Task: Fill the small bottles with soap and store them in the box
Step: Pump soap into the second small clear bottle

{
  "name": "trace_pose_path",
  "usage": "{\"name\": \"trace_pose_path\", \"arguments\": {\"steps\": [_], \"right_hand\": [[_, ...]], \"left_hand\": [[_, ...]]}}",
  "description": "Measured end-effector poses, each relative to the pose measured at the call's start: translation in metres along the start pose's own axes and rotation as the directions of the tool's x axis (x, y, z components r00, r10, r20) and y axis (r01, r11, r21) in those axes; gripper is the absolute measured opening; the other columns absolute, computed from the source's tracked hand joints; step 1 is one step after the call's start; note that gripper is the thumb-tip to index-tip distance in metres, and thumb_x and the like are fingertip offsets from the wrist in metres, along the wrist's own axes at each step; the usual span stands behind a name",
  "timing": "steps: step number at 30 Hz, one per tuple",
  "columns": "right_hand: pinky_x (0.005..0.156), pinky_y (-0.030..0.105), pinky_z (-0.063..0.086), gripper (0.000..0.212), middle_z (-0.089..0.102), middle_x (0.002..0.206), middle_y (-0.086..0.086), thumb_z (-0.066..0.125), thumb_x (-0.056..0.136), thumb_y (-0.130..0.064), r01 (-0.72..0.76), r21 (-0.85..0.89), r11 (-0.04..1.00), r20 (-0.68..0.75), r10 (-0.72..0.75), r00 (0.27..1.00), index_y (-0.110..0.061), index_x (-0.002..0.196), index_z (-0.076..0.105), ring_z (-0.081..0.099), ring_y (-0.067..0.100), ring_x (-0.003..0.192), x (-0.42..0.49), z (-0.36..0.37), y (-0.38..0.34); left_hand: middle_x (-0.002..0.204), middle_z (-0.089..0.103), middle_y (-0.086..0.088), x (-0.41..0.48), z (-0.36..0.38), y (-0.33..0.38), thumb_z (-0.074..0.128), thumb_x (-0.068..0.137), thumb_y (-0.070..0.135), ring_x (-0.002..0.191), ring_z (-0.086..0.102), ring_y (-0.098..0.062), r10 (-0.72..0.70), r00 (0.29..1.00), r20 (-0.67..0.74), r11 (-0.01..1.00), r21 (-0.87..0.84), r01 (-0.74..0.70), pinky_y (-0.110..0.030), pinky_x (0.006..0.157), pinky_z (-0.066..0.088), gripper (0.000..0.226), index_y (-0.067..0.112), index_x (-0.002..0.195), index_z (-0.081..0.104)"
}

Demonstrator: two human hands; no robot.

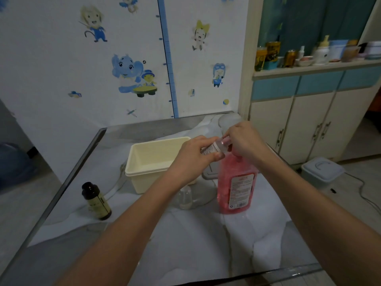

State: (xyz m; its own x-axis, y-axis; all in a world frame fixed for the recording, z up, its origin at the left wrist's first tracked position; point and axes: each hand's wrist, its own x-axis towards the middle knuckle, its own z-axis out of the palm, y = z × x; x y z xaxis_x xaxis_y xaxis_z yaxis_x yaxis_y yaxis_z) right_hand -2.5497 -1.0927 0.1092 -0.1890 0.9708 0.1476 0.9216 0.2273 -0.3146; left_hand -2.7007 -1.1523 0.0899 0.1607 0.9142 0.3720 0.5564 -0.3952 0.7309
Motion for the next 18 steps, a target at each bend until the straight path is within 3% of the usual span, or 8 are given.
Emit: {"name": "trace_pose_path", "arguments": {"steps": [2, 4, 6, 7, 9, 10, 12, 18], "right_hand": [[0.087, 0.032, 0.051, 0.039, 0.069, 0.105, 0.004, 0.081, 0.071, -0.018, 0.019, -0.184, 0.983, 0.037, -0.012, 0.999, -0.015, 0.108, 0.070, 0.062, 0.020, 0.101, 0.000, -0.007, -0.004], [0.074, 0.033, 0.054, 0.024, 0.071, 0.084, -0.001, 0.072, 0.078, -0.017, -0.035, 0.166, 0.985, 0.002, 0.035, 0.999, -0.010, 0.101, 0.072, 0.065, 0.018, 0.083, 0.003, -0.010, -0.002], [0.053, 0.029, 0.049, 0.022, 0.063, 0.051, -0.008, 0.054, 0.085, -0.012, -0.154, 0.610, 0.777, 0.037, 0.167, 0.985, 0.000, 0.091, 0.071, 0.058, 0.017, 0.057, 0.001, -0.016, -0.006], [0.050, 0.028, 0.047, 0.024, 0.059, 0.045, -0.009, 0.050, 0.086, -0.011, -0.173, 0.660, 0.731, 0.031, 0.204, 0.978, 0.002, 0.088, 0.070, 0.057, 0.017, 0.053, 0.002, -0.016, -0.005], [0.054, 0.028, 0.050, 0.023, 0.064, 0.054, -0.007, 0.051, 0.087, -0.012, -0.097, 0.503, 0.859, -0.017, 0.122, 0.992, -0.001, 0.089, 0.071, 0.065, 0.021, 0.064, 0.002, -0.014, -0.005], [0.063, 0.031, 0.053, 0.019, 0.069, 0.069, -0.004, 0.057, 0.086, -0.015, -0.008, 0.275, 0.961, -0.024, 0.015, 1.000, -0.006, 0.094, 0.071, 0.068, 0.022, 0.079, 0.003, -0.013, -0.005], [0.085, 0.034, 0.052, 0.027, 0.070, 0.100, 0.001, 0.071, 0.080, -0.020, 0.037, -0.026, 0.999, -0.032, -0.038, 0.999, -0.017, 0.106, 0.071, 0.063, 0.021, 0.100, 0.001, -0.008, -0.006], [0.092, 0.032, 0.048, 0.035, 0.068, 0.110, 0.003, 0.076, 0.078, -0.021, -0.022, 0.246, 0.969, -0.079, 0.043, 0.996, -0.020, 0.112, 0.070, 0.059, 0.019, 0.106, -0.001, -0.001, -0.004]], "left_hand": [[0.096, 0.063, -0.005, 0.002, -0.003, 0.003, 0.074, 0.080, 0.025, 0.086, 0.059, -0.016, 0.001, 1.000, 0.014, 1.000, 0.014, -0.001, -0.030, 0.078, 0.044, 0.039, 0.029, 0.118, 0.067], [0.095, 0.063, -0.001, 0.005, -0.006, 0.007, 0.074, 0.080, 0.026, 0.085, 0.057, -0.013, 0.013, 1.000, 0.017, 0.999, 0.037, -0.013, -0.026, 0.075, 0.042, 0.041, 0.027, 0.121, 0.067], [0.099, 0.064, -0.001, 0.007, -0.009, 0.008, 0.074, 0.080, 0.026, 0.089, 0.058, -0.013, 0.015, 1.000, 0.015, 0.999, 0.047, -0.015, -0.026, 0.077, 0.043, 0.044, 0.023, 0.124, 0.065], [0.100, 0.064, -0.002, 0.007, -0.010, 0.008, 0.074, 0.080, 0.025, 0.090, 0.059, -0.014, 0.013, 1.000, 0.016, 0.999, 0.042, -0.013, -0.027, 0.078, 0.043, 0.045, 0.022, 0.124, 0.065], [0.097, 0.063, -0.002, 0.006, -0.009, 0.007, 0.073, 0.081, 0.024, 0.087, 0.058, -0.015, 0.015, 1.000, 0.016, 0.999, 0.030, -0.015, -0.025, 0.076, 0.043, 0.043, 0.023, 0.123, 0.065], [0.095, 0.062, -0.002, 0.005, -0.007, 0.006, 0.073, 0.081, 0.024, 0.085, 0.058, -0.013, 0.015, 1.000, 0.013, 0.999, 0.032, -0.015, -0.023, 0.073, 0.041, 0.042, 0.024, 0.123, 0.066], [0.094, 0.062, -0.003, 0.004, -0.004, 0.002, 0.073, 0.081, 0.024, 0.083, 0.057, -0.011, 0.009, 1.000, 0.009, 0.999, 0.034, -0.010, -0.019, 0.071, 0.040, 0.041, 0.025, 0.121, 0.067], [0.090, 0.061, -0.006, 0.000, 0.000, 0.000, 0.074, 0.081, 0.022, 0.072, 0.053, -0.007, 0.017, 1.000, 0.002, 1.000, -0.005, -0.017, -0.013, 0.065, 0.037, 0.036, 0.026, 0.116, 0.069]]}}
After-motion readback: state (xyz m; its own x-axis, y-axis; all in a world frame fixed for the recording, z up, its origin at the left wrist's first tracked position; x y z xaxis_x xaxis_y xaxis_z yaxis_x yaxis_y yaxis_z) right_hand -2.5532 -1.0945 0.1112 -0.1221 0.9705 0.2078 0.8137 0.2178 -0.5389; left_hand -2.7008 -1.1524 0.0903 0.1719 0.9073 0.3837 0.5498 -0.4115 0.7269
